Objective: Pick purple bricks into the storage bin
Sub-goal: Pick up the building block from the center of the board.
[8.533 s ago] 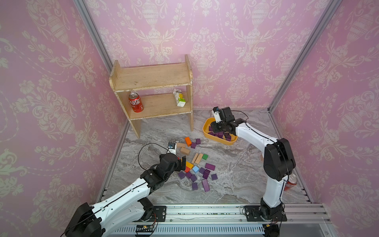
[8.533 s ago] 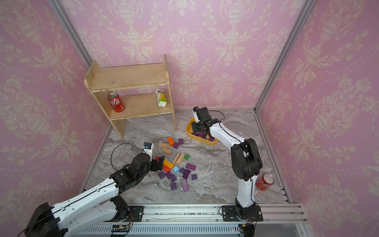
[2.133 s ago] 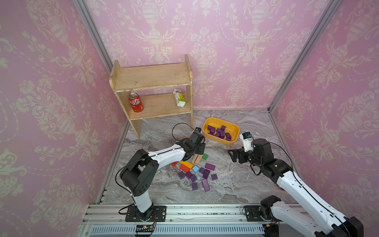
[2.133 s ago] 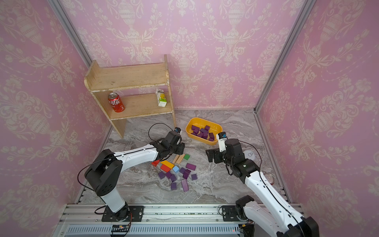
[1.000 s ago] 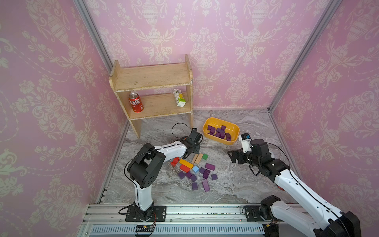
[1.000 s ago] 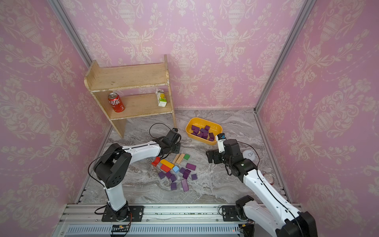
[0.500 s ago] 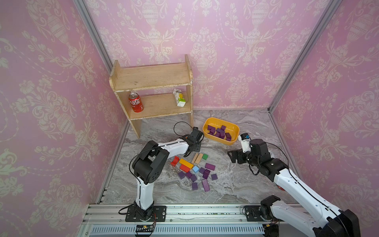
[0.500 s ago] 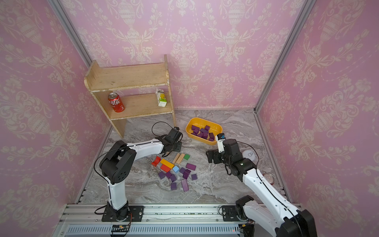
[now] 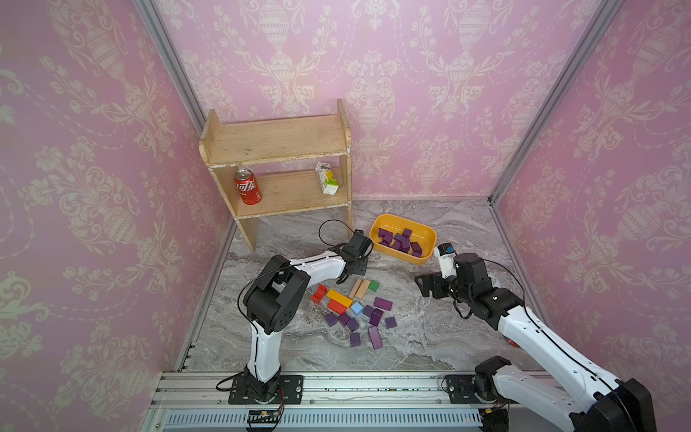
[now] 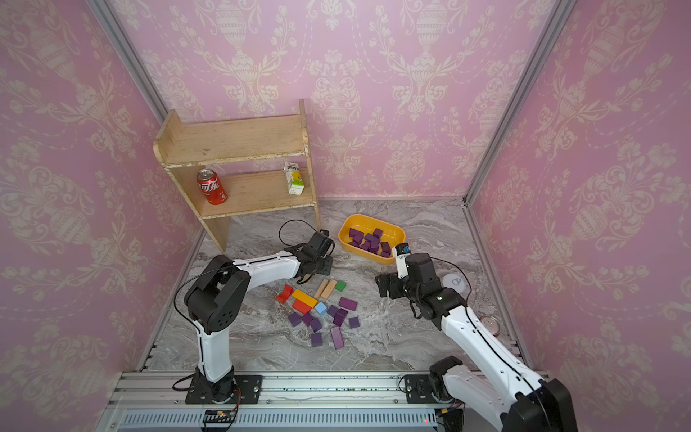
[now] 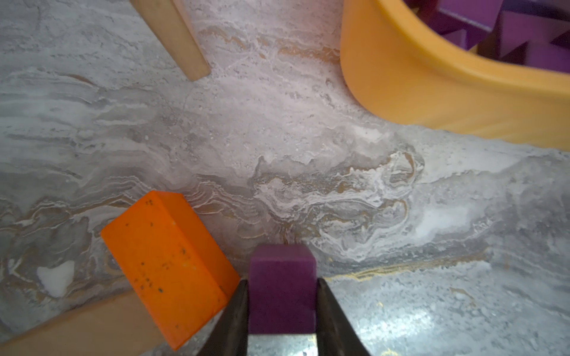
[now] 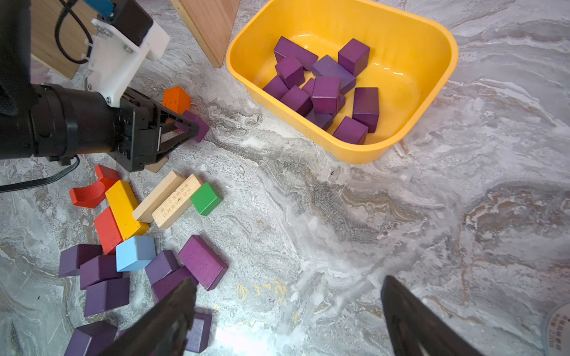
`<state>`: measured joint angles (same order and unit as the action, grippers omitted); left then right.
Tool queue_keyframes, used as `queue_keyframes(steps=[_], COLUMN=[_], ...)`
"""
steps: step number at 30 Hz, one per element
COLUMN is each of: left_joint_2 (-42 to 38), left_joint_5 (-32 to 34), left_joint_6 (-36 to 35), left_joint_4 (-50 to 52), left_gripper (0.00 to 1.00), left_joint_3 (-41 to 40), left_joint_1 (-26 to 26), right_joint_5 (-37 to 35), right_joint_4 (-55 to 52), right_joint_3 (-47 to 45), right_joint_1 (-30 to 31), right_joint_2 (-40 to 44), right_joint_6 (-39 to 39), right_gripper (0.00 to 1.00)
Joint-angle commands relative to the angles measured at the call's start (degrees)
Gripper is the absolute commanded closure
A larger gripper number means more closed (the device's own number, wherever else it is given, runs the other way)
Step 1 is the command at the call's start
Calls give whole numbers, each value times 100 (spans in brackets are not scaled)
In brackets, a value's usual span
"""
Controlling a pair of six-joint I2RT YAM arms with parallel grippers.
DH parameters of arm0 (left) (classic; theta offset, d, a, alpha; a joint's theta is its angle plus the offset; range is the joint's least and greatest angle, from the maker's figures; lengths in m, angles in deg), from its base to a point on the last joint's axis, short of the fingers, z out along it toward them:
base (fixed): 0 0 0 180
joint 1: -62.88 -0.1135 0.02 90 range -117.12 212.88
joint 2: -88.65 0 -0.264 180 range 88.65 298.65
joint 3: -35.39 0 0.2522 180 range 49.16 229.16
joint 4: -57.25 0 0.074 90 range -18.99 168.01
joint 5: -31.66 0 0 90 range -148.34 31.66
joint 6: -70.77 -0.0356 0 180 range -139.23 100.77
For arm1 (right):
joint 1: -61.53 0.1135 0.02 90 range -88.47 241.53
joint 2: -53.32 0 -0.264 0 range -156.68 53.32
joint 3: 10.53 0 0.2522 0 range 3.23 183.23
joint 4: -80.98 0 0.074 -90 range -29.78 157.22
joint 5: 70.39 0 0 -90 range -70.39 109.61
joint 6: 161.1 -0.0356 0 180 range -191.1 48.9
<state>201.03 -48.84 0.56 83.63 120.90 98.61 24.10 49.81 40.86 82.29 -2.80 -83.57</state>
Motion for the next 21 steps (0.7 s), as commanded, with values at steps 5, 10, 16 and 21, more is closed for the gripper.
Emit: queue_keyframes(steps=[5,10,16,21], left_joint_2=[-463,-782,-890,-604], left_joint_5=[-124,-124,-131,-98], left_joint_6=[-65,-54,-105,-385], left_joint_4=[118,106,27,112], left_gripper=[75,75,76,76], left_joint_3=[-6,4,272,889], left_joint_1=[-37,24,131,280], right_joint_5=[-160,-172,-255,-337], right_joint_4=[35,113,231,390], right_joint_3=[2,-53,-131,-249], right_joint_1=[0,9,10,13], right_joint_2=[-52,-124,-186,-266], right_joint_6=[-175,-225,-299,-410], right_gripper=[6,6,6,6])
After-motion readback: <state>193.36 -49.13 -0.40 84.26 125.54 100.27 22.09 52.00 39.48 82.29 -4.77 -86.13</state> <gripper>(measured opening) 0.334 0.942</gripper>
